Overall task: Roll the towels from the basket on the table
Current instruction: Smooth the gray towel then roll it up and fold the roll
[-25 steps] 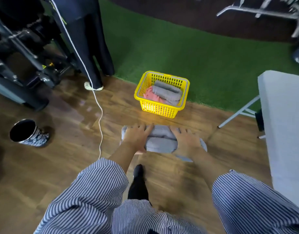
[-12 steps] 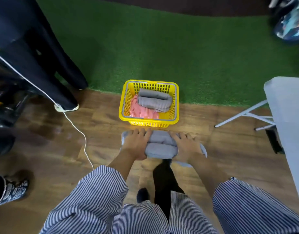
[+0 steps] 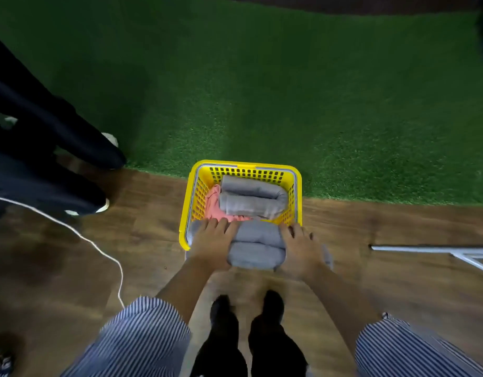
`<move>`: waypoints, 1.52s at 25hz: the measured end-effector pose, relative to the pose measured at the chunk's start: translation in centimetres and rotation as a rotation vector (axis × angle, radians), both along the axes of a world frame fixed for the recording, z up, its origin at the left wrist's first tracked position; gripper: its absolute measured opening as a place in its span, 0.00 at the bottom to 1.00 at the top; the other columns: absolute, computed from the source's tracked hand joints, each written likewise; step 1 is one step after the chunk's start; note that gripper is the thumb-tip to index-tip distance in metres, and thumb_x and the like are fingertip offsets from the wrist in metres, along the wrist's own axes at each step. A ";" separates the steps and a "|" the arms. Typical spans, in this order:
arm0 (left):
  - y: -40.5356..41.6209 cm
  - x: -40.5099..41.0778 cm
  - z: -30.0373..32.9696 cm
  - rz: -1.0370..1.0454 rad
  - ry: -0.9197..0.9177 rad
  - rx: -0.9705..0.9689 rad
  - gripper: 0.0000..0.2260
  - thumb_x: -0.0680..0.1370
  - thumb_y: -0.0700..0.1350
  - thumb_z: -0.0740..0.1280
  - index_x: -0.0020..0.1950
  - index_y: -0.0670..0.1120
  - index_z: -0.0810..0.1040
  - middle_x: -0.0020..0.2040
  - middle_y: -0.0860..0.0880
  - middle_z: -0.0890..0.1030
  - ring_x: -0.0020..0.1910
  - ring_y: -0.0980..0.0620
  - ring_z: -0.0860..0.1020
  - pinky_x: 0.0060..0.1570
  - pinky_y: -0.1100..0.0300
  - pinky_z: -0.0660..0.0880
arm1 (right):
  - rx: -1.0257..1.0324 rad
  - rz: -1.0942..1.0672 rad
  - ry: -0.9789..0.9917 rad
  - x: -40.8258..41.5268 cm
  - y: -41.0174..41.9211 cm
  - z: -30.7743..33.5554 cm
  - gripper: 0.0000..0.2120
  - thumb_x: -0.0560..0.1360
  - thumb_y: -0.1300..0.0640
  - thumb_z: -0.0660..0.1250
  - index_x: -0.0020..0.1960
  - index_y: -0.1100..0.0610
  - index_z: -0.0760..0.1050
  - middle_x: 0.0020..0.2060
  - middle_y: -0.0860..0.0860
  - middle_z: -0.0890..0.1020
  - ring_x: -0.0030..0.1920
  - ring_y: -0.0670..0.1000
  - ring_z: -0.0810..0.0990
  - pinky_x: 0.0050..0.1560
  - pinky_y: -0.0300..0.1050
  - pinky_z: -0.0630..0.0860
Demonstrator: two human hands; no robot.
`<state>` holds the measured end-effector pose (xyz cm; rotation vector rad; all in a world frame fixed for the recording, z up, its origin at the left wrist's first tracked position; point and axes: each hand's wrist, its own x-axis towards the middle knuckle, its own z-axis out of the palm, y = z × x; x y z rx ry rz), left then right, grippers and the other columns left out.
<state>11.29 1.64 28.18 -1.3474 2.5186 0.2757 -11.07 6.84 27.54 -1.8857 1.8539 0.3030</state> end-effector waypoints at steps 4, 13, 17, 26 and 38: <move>-10.8 -0.6 -9.5 0.004 0.003 -0.061 0.42 0.55 0.55 0.76 0.66 0.46 0.68 0.53 0.41 0.75 0.50 0.39 0.76 0.50 0.48 0.72 | -0.112 -0.014 0.014 -0.4 -10.5 -10.3 0.48 0.58 0.38 0.70 0.71 0.53 0.56 0.66 0.54 0.66 0.65 0.58 0.64 0.62 0.56 0.62; -26.0 -3.3 -36.2 0.032 -0.038 -0.253 0.43 0.63 0.63 0.71 0.74 0.52 0.59 0.67 0.48 0.70 0.66 0.45 0.69 0.64 0.49 0.62 | -0.366 -0.061 0.066 -3.1 -24.6 -36.4 0.45 0.60 0.42 0.71 0.71 0.56 0.59 0.62 0.57 0.70 0.62 0.59 0.68 0.61 0.52 0.63; -27.1 -2.9 -45.8 -0.005 0.048 -0.383 0.42 0.62 0.64 0.69 0.73 0.50 0.63 0.65 0.45 0.72 0.62 0.41 0.71 0.62 0.47 0.65 | -0.462 0.036 0.133 -4.0 -26.1 -44.7 0.46 0.59 0.33 0.70 0.69 0.58 0.63 0.60 0.58 0.72 0.60 0.60 0.70 0.57 0.54 0.64; -24.0 -0.2 -44.3 -0.065 0.241 -0.402 0.45 0.60 0.65 0.62 0.73 0.44 0.64 0.70 0.43 0.68 0.68 0.42 0.67 0.68 0.44 0.59 | -0.637 0.073 0.149 -2.2 -23.2 -44.1 0.48 0.59 0.39 0.71 0.70 0.60 0.59 0.65 0.60 0.67 0.64 0.62 0.66 0.65 0.58 0.60; -13.2 4.5 -43.9 -0.243 -0.039 0.236 0.11 0.73 0.53 0.69 0.51 0.48 0.79 0.48 0.50 0.78 0.45 0.50 0.74 0.39 0.63 0.63 | -0.265 0.762 -0.037 6.2 -15.7 -46.0 0.15 0.77 0.53 0.60 0.62 0.56 0.73 0.59 0.56 0.73 0.57 0.58 0.76 0.49 0.49 0.73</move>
